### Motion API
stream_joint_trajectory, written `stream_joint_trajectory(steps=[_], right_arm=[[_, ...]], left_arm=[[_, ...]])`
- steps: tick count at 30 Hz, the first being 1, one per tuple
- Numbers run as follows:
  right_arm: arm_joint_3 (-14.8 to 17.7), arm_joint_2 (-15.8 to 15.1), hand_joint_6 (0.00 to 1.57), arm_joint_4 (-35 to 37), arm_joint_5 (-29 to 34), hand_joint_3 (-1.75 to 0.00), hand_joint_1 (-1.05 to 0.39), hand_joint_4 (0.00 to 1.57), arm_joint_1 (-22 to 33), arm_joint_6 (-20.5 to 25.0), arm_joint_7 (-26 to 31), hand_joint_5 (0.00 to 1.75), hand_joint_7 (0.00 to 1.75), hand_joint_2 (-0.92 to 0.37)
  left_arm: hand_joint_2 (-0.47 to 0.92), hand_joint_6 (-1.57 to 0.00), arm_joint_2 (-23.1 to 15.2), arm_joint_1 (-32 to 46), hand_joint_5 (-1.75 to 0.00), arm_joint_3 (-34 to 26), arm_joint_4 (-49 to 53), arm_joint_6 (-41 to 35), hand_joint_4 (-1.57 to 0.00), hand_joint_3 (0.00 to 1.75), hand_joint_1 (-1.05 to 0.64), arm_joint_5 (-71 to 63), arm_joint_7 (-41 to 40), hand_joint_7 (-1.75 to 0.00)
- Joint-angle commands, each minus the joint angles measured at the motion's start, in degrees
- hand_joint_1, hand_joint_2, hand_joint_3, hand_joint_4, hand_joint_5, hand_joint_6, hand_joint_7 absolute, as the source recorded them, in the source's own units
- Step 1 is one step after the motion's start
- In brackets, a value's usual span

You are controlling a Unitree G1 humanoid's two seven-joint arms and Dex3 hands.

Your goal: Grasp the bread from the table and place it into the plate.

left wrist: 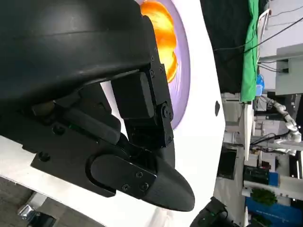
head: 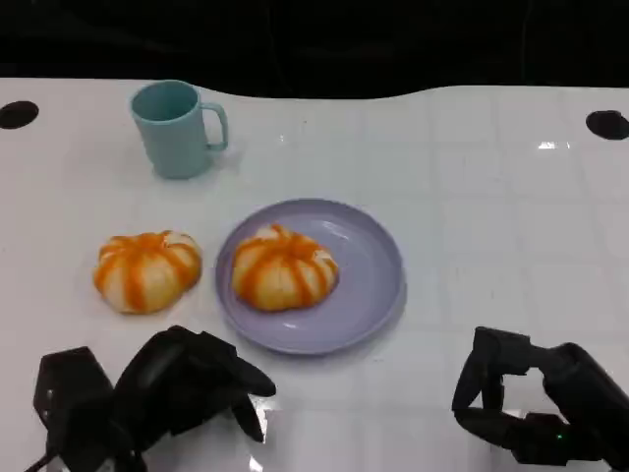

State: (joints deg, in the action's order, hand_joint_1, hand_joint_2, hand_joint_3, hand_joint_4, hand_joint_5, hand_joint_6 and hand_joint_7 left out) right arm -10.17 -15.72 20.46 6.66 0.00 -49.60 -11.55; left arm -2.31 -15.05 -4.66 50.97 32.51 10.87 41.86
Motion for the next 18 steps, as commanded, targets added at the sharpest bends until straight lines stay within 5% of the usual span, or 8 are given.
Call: stream_joint_trajectory(steps=[1,18], right_arm=[[1.53,-0.06,0.67,0.79,0.28,-0.32,-0.48,0.82,-0.72,-1.40,0.66,1.75,1.75,-0.92],[2.95,0.40,0.67,4.33,3.30,-0.31,-0.47,0.82,-1.83,-3.48,2.79,1.75,1.75,-0.92]], left_arm=[[0.92,-1.57,-1.18,0.60,-0.80,-0.20,-0.64,0.08,-1.34,0.03,-1.05,0.22,-0.02,-0.08],[0.92,-1.56,-1.52,0.29,-0.81,-0.06,0.00,0.57,-1.34,0.05,-1.05,-0.19,-0.15,-0.07]])
